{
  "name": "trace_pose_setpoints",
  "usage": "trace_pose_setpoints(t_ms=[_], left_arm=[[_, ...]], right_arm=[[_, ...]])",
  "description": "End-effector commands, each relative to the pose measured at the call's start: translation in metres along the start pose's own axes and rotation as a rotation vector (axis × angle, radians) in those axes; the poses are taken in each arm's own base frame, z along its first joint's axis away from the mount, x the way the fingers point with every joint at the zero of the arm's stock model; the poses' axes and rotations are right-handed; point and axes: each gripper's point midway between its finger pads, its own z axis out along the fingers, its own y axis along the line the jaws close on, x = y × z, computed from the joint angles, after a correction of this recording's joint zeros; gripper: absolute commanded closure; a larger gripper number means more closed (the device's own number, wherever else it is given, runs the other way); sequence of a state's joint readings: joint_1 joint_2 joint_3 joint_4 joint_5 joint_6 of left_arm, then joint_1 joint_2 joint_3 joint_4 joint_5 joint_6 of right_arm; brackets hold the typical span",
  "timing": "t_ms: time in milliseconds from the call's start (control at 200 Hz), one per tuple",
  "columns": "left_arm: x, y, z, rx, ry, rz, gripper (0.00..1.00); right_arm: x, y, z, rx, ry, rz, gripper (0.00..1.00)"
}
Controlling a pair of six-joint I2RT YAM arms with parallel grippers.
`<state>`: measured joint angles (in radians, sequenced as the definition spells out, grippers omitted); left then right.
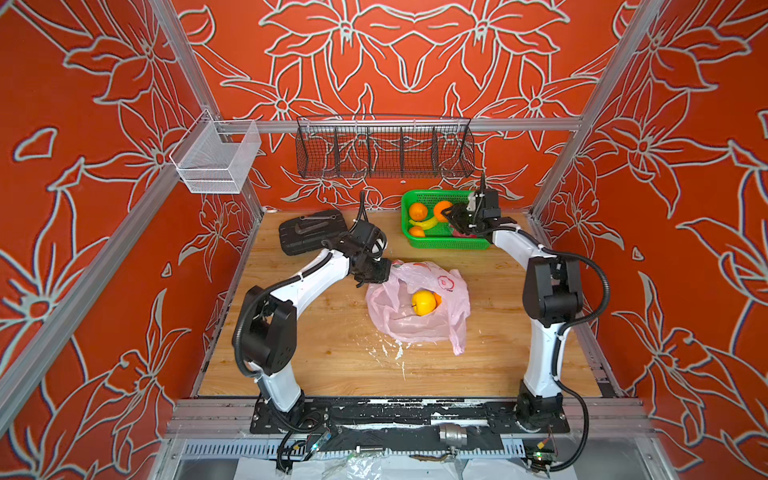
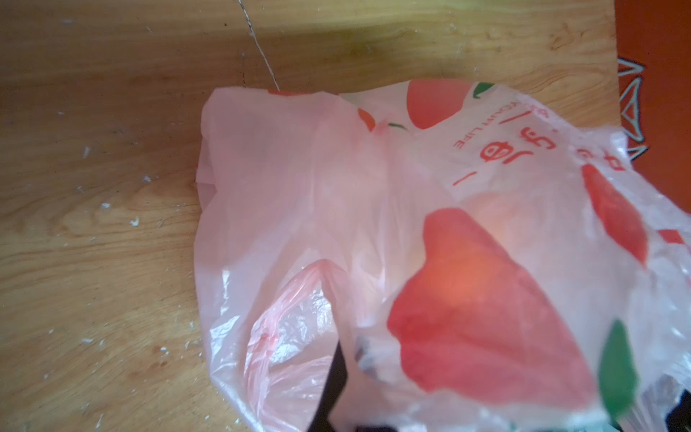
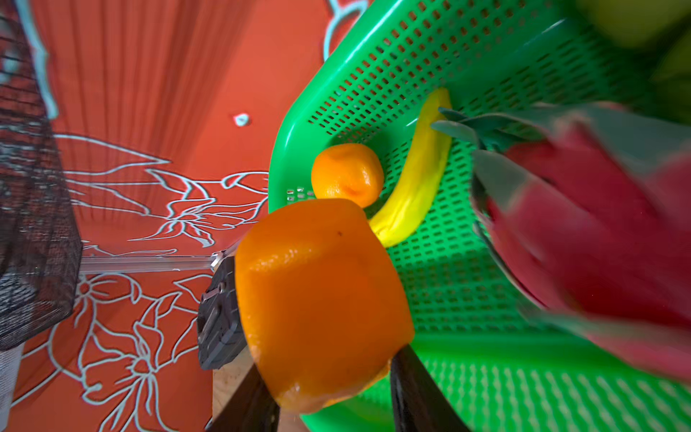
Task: Untie the knot of the plastic bag and take out the fruit
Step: 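Carry the orange to the green basket and open the right gripper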
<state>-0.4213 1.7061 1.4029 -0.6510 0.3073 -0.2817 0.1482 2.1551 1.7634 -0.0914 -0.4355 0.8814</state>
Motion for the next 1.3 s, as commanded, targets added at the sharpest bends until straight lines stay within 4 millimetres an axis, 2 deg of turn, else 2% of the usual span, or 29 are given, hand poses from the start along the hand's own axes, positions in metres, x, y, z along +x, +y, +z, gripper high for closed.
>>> trace_pose_setpoints(t_ms=[0, 90, 335, 405, 485, 620, 746, 846, 971, 1131, 1296], left_arm=[[-0.002, 0.006, -0.018, -0.024, -0.028, -0.017, 0.96], [-0.006, 0.003, -0.030, -0.021, -0.054, -0.017, 0.86], [-0.017, -0.015, -0.071, 0.015, -0.155, 0.009, 0.61], [-0.018, -0.019, -0.080, 0.025, -0.175, 0.019, 0.55], [-0.017, -0.022, -0.089, 0.029, -0.186, 0.027, 0.50], [-0.015, -0.024, -0.098, 0.034, -0.205, 0.029, 0.47], [-0.012, -0.028, -0.102, 0.057, -0.221, 0.031, 0.43], [-0.008, -0.028, -0.097, 0.072, -0.200, 0.026, 0.35], [-0.002, -0.023, -0.083, 0.066, -0.167, 0.014, 0.23], [0.005, -0.023, -0.064, 0.095, -0.127, -0.011, 0.18], [0.014, -0.021, -0.040, 0.098, -0.073, -0.026, 0.18]], right_arm=[[0.018, 0.009, 0.027, -0.002, 0.061, 0.025, 0.55], [0.028, 0.009, 0.047, 0.022, 0.086, -0.001, 0.54], [0.040, -0.015, 0.086, 0.072, 0.133, 0.017, 0.52], [0.039, -0.017, 0.092, 0.079, 0.138, 0.014, 0.47], [0.037, -0.016, 0.095, 0.083, 0.146, 0.016, 0.35], [0.031, -0.004, 0.085, 0.072, 0.134, -0.012, 0.24], [0.020, 0.011, 0.060, 0.073, 0.090, -0.061, 0.21], [0.012, 0.025, 0.034, 0.074, 0.054, -0.105, 0.18], [0.005, 0.056, -0.012, 0.031, -0.003, -0.179, 0.16], [0.018, 0.093, -0.079, -0.060, -0.034, -0.266, 0.16], [0.057, 0.119, -0.143, -0.097, -0.045, -0.409, 0.16]])
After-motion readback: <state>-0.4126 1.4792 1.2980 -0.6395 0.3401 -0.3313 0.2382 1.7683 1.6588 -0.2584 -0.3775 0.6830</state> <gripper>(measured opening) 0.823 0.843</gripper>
